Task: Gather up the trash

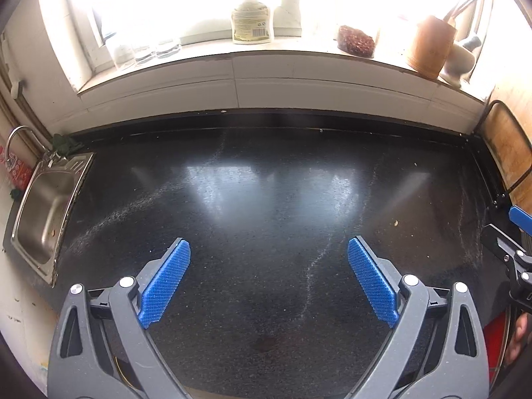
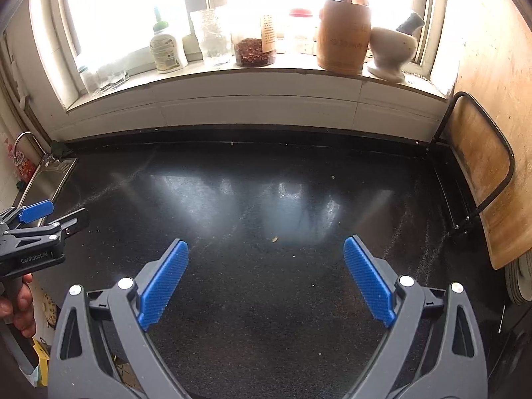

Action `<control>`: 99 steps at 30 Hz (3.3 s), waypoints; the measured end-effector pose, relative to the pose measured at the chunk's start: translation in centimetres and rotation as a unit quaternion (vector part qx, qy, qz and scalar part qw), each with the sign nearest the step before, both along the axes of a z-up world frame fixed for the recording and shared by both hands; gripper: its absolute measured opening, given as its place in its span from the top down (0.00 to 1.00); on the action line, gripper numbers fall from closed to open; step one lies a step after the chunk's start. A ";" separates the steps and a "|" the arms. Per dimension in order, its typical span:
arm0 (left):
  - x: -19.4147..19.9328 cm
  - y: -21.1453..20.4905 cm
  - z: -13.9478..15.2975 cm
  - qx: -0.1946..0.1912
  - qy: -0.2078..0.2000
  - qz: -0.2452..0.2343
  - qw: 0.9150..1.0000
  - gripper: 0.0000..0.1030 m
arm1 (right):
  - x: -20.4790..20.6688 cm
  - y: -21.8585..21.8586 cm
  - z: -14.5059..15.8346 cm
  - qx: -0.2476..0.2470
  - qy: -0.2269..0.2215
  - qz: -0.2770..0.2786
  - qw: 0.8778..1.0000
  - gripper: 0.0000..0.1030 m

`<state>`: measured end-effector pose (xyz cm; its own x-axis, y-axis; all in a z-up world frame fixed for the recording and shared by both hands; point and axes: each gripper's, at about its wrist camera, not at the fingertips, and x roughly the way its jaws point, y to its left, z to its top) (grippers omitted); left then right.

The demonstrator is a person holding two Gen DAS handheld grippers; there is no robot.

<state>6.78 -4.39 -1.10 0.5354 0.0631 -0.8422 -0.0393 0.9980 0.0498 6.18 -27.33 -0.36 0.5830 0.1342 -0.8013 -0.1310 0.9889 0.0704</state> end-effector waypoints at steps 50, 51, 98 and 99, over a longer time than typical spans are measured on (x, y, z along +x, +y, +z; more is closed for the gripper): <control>0.3 0.9 -0.2 0.002 0.009 0.030 1.000 0.10 | 1.2 1.1 0.1 0.006 0.002 0.022 1.000 0.11; 0.2 1.0 -0.2 0.002 0.009 0.030 1.000 0.10 | 1.1 1.1 0.1 0.006 0.002 0.022 1.000 0.11; 1.3 1.7 -1.4 -0.010 0.032 0.032 0.999 0.07 | 1.3 1.3 0.5 0.010 -0.005 0.023 1.000 0.11; 1.4 1.8 -1.5 -0.014 0.033 0.032 0.999 0.07 | 1.4 1.3 0.5 0.010 -0.005 0.022 1.000 0.11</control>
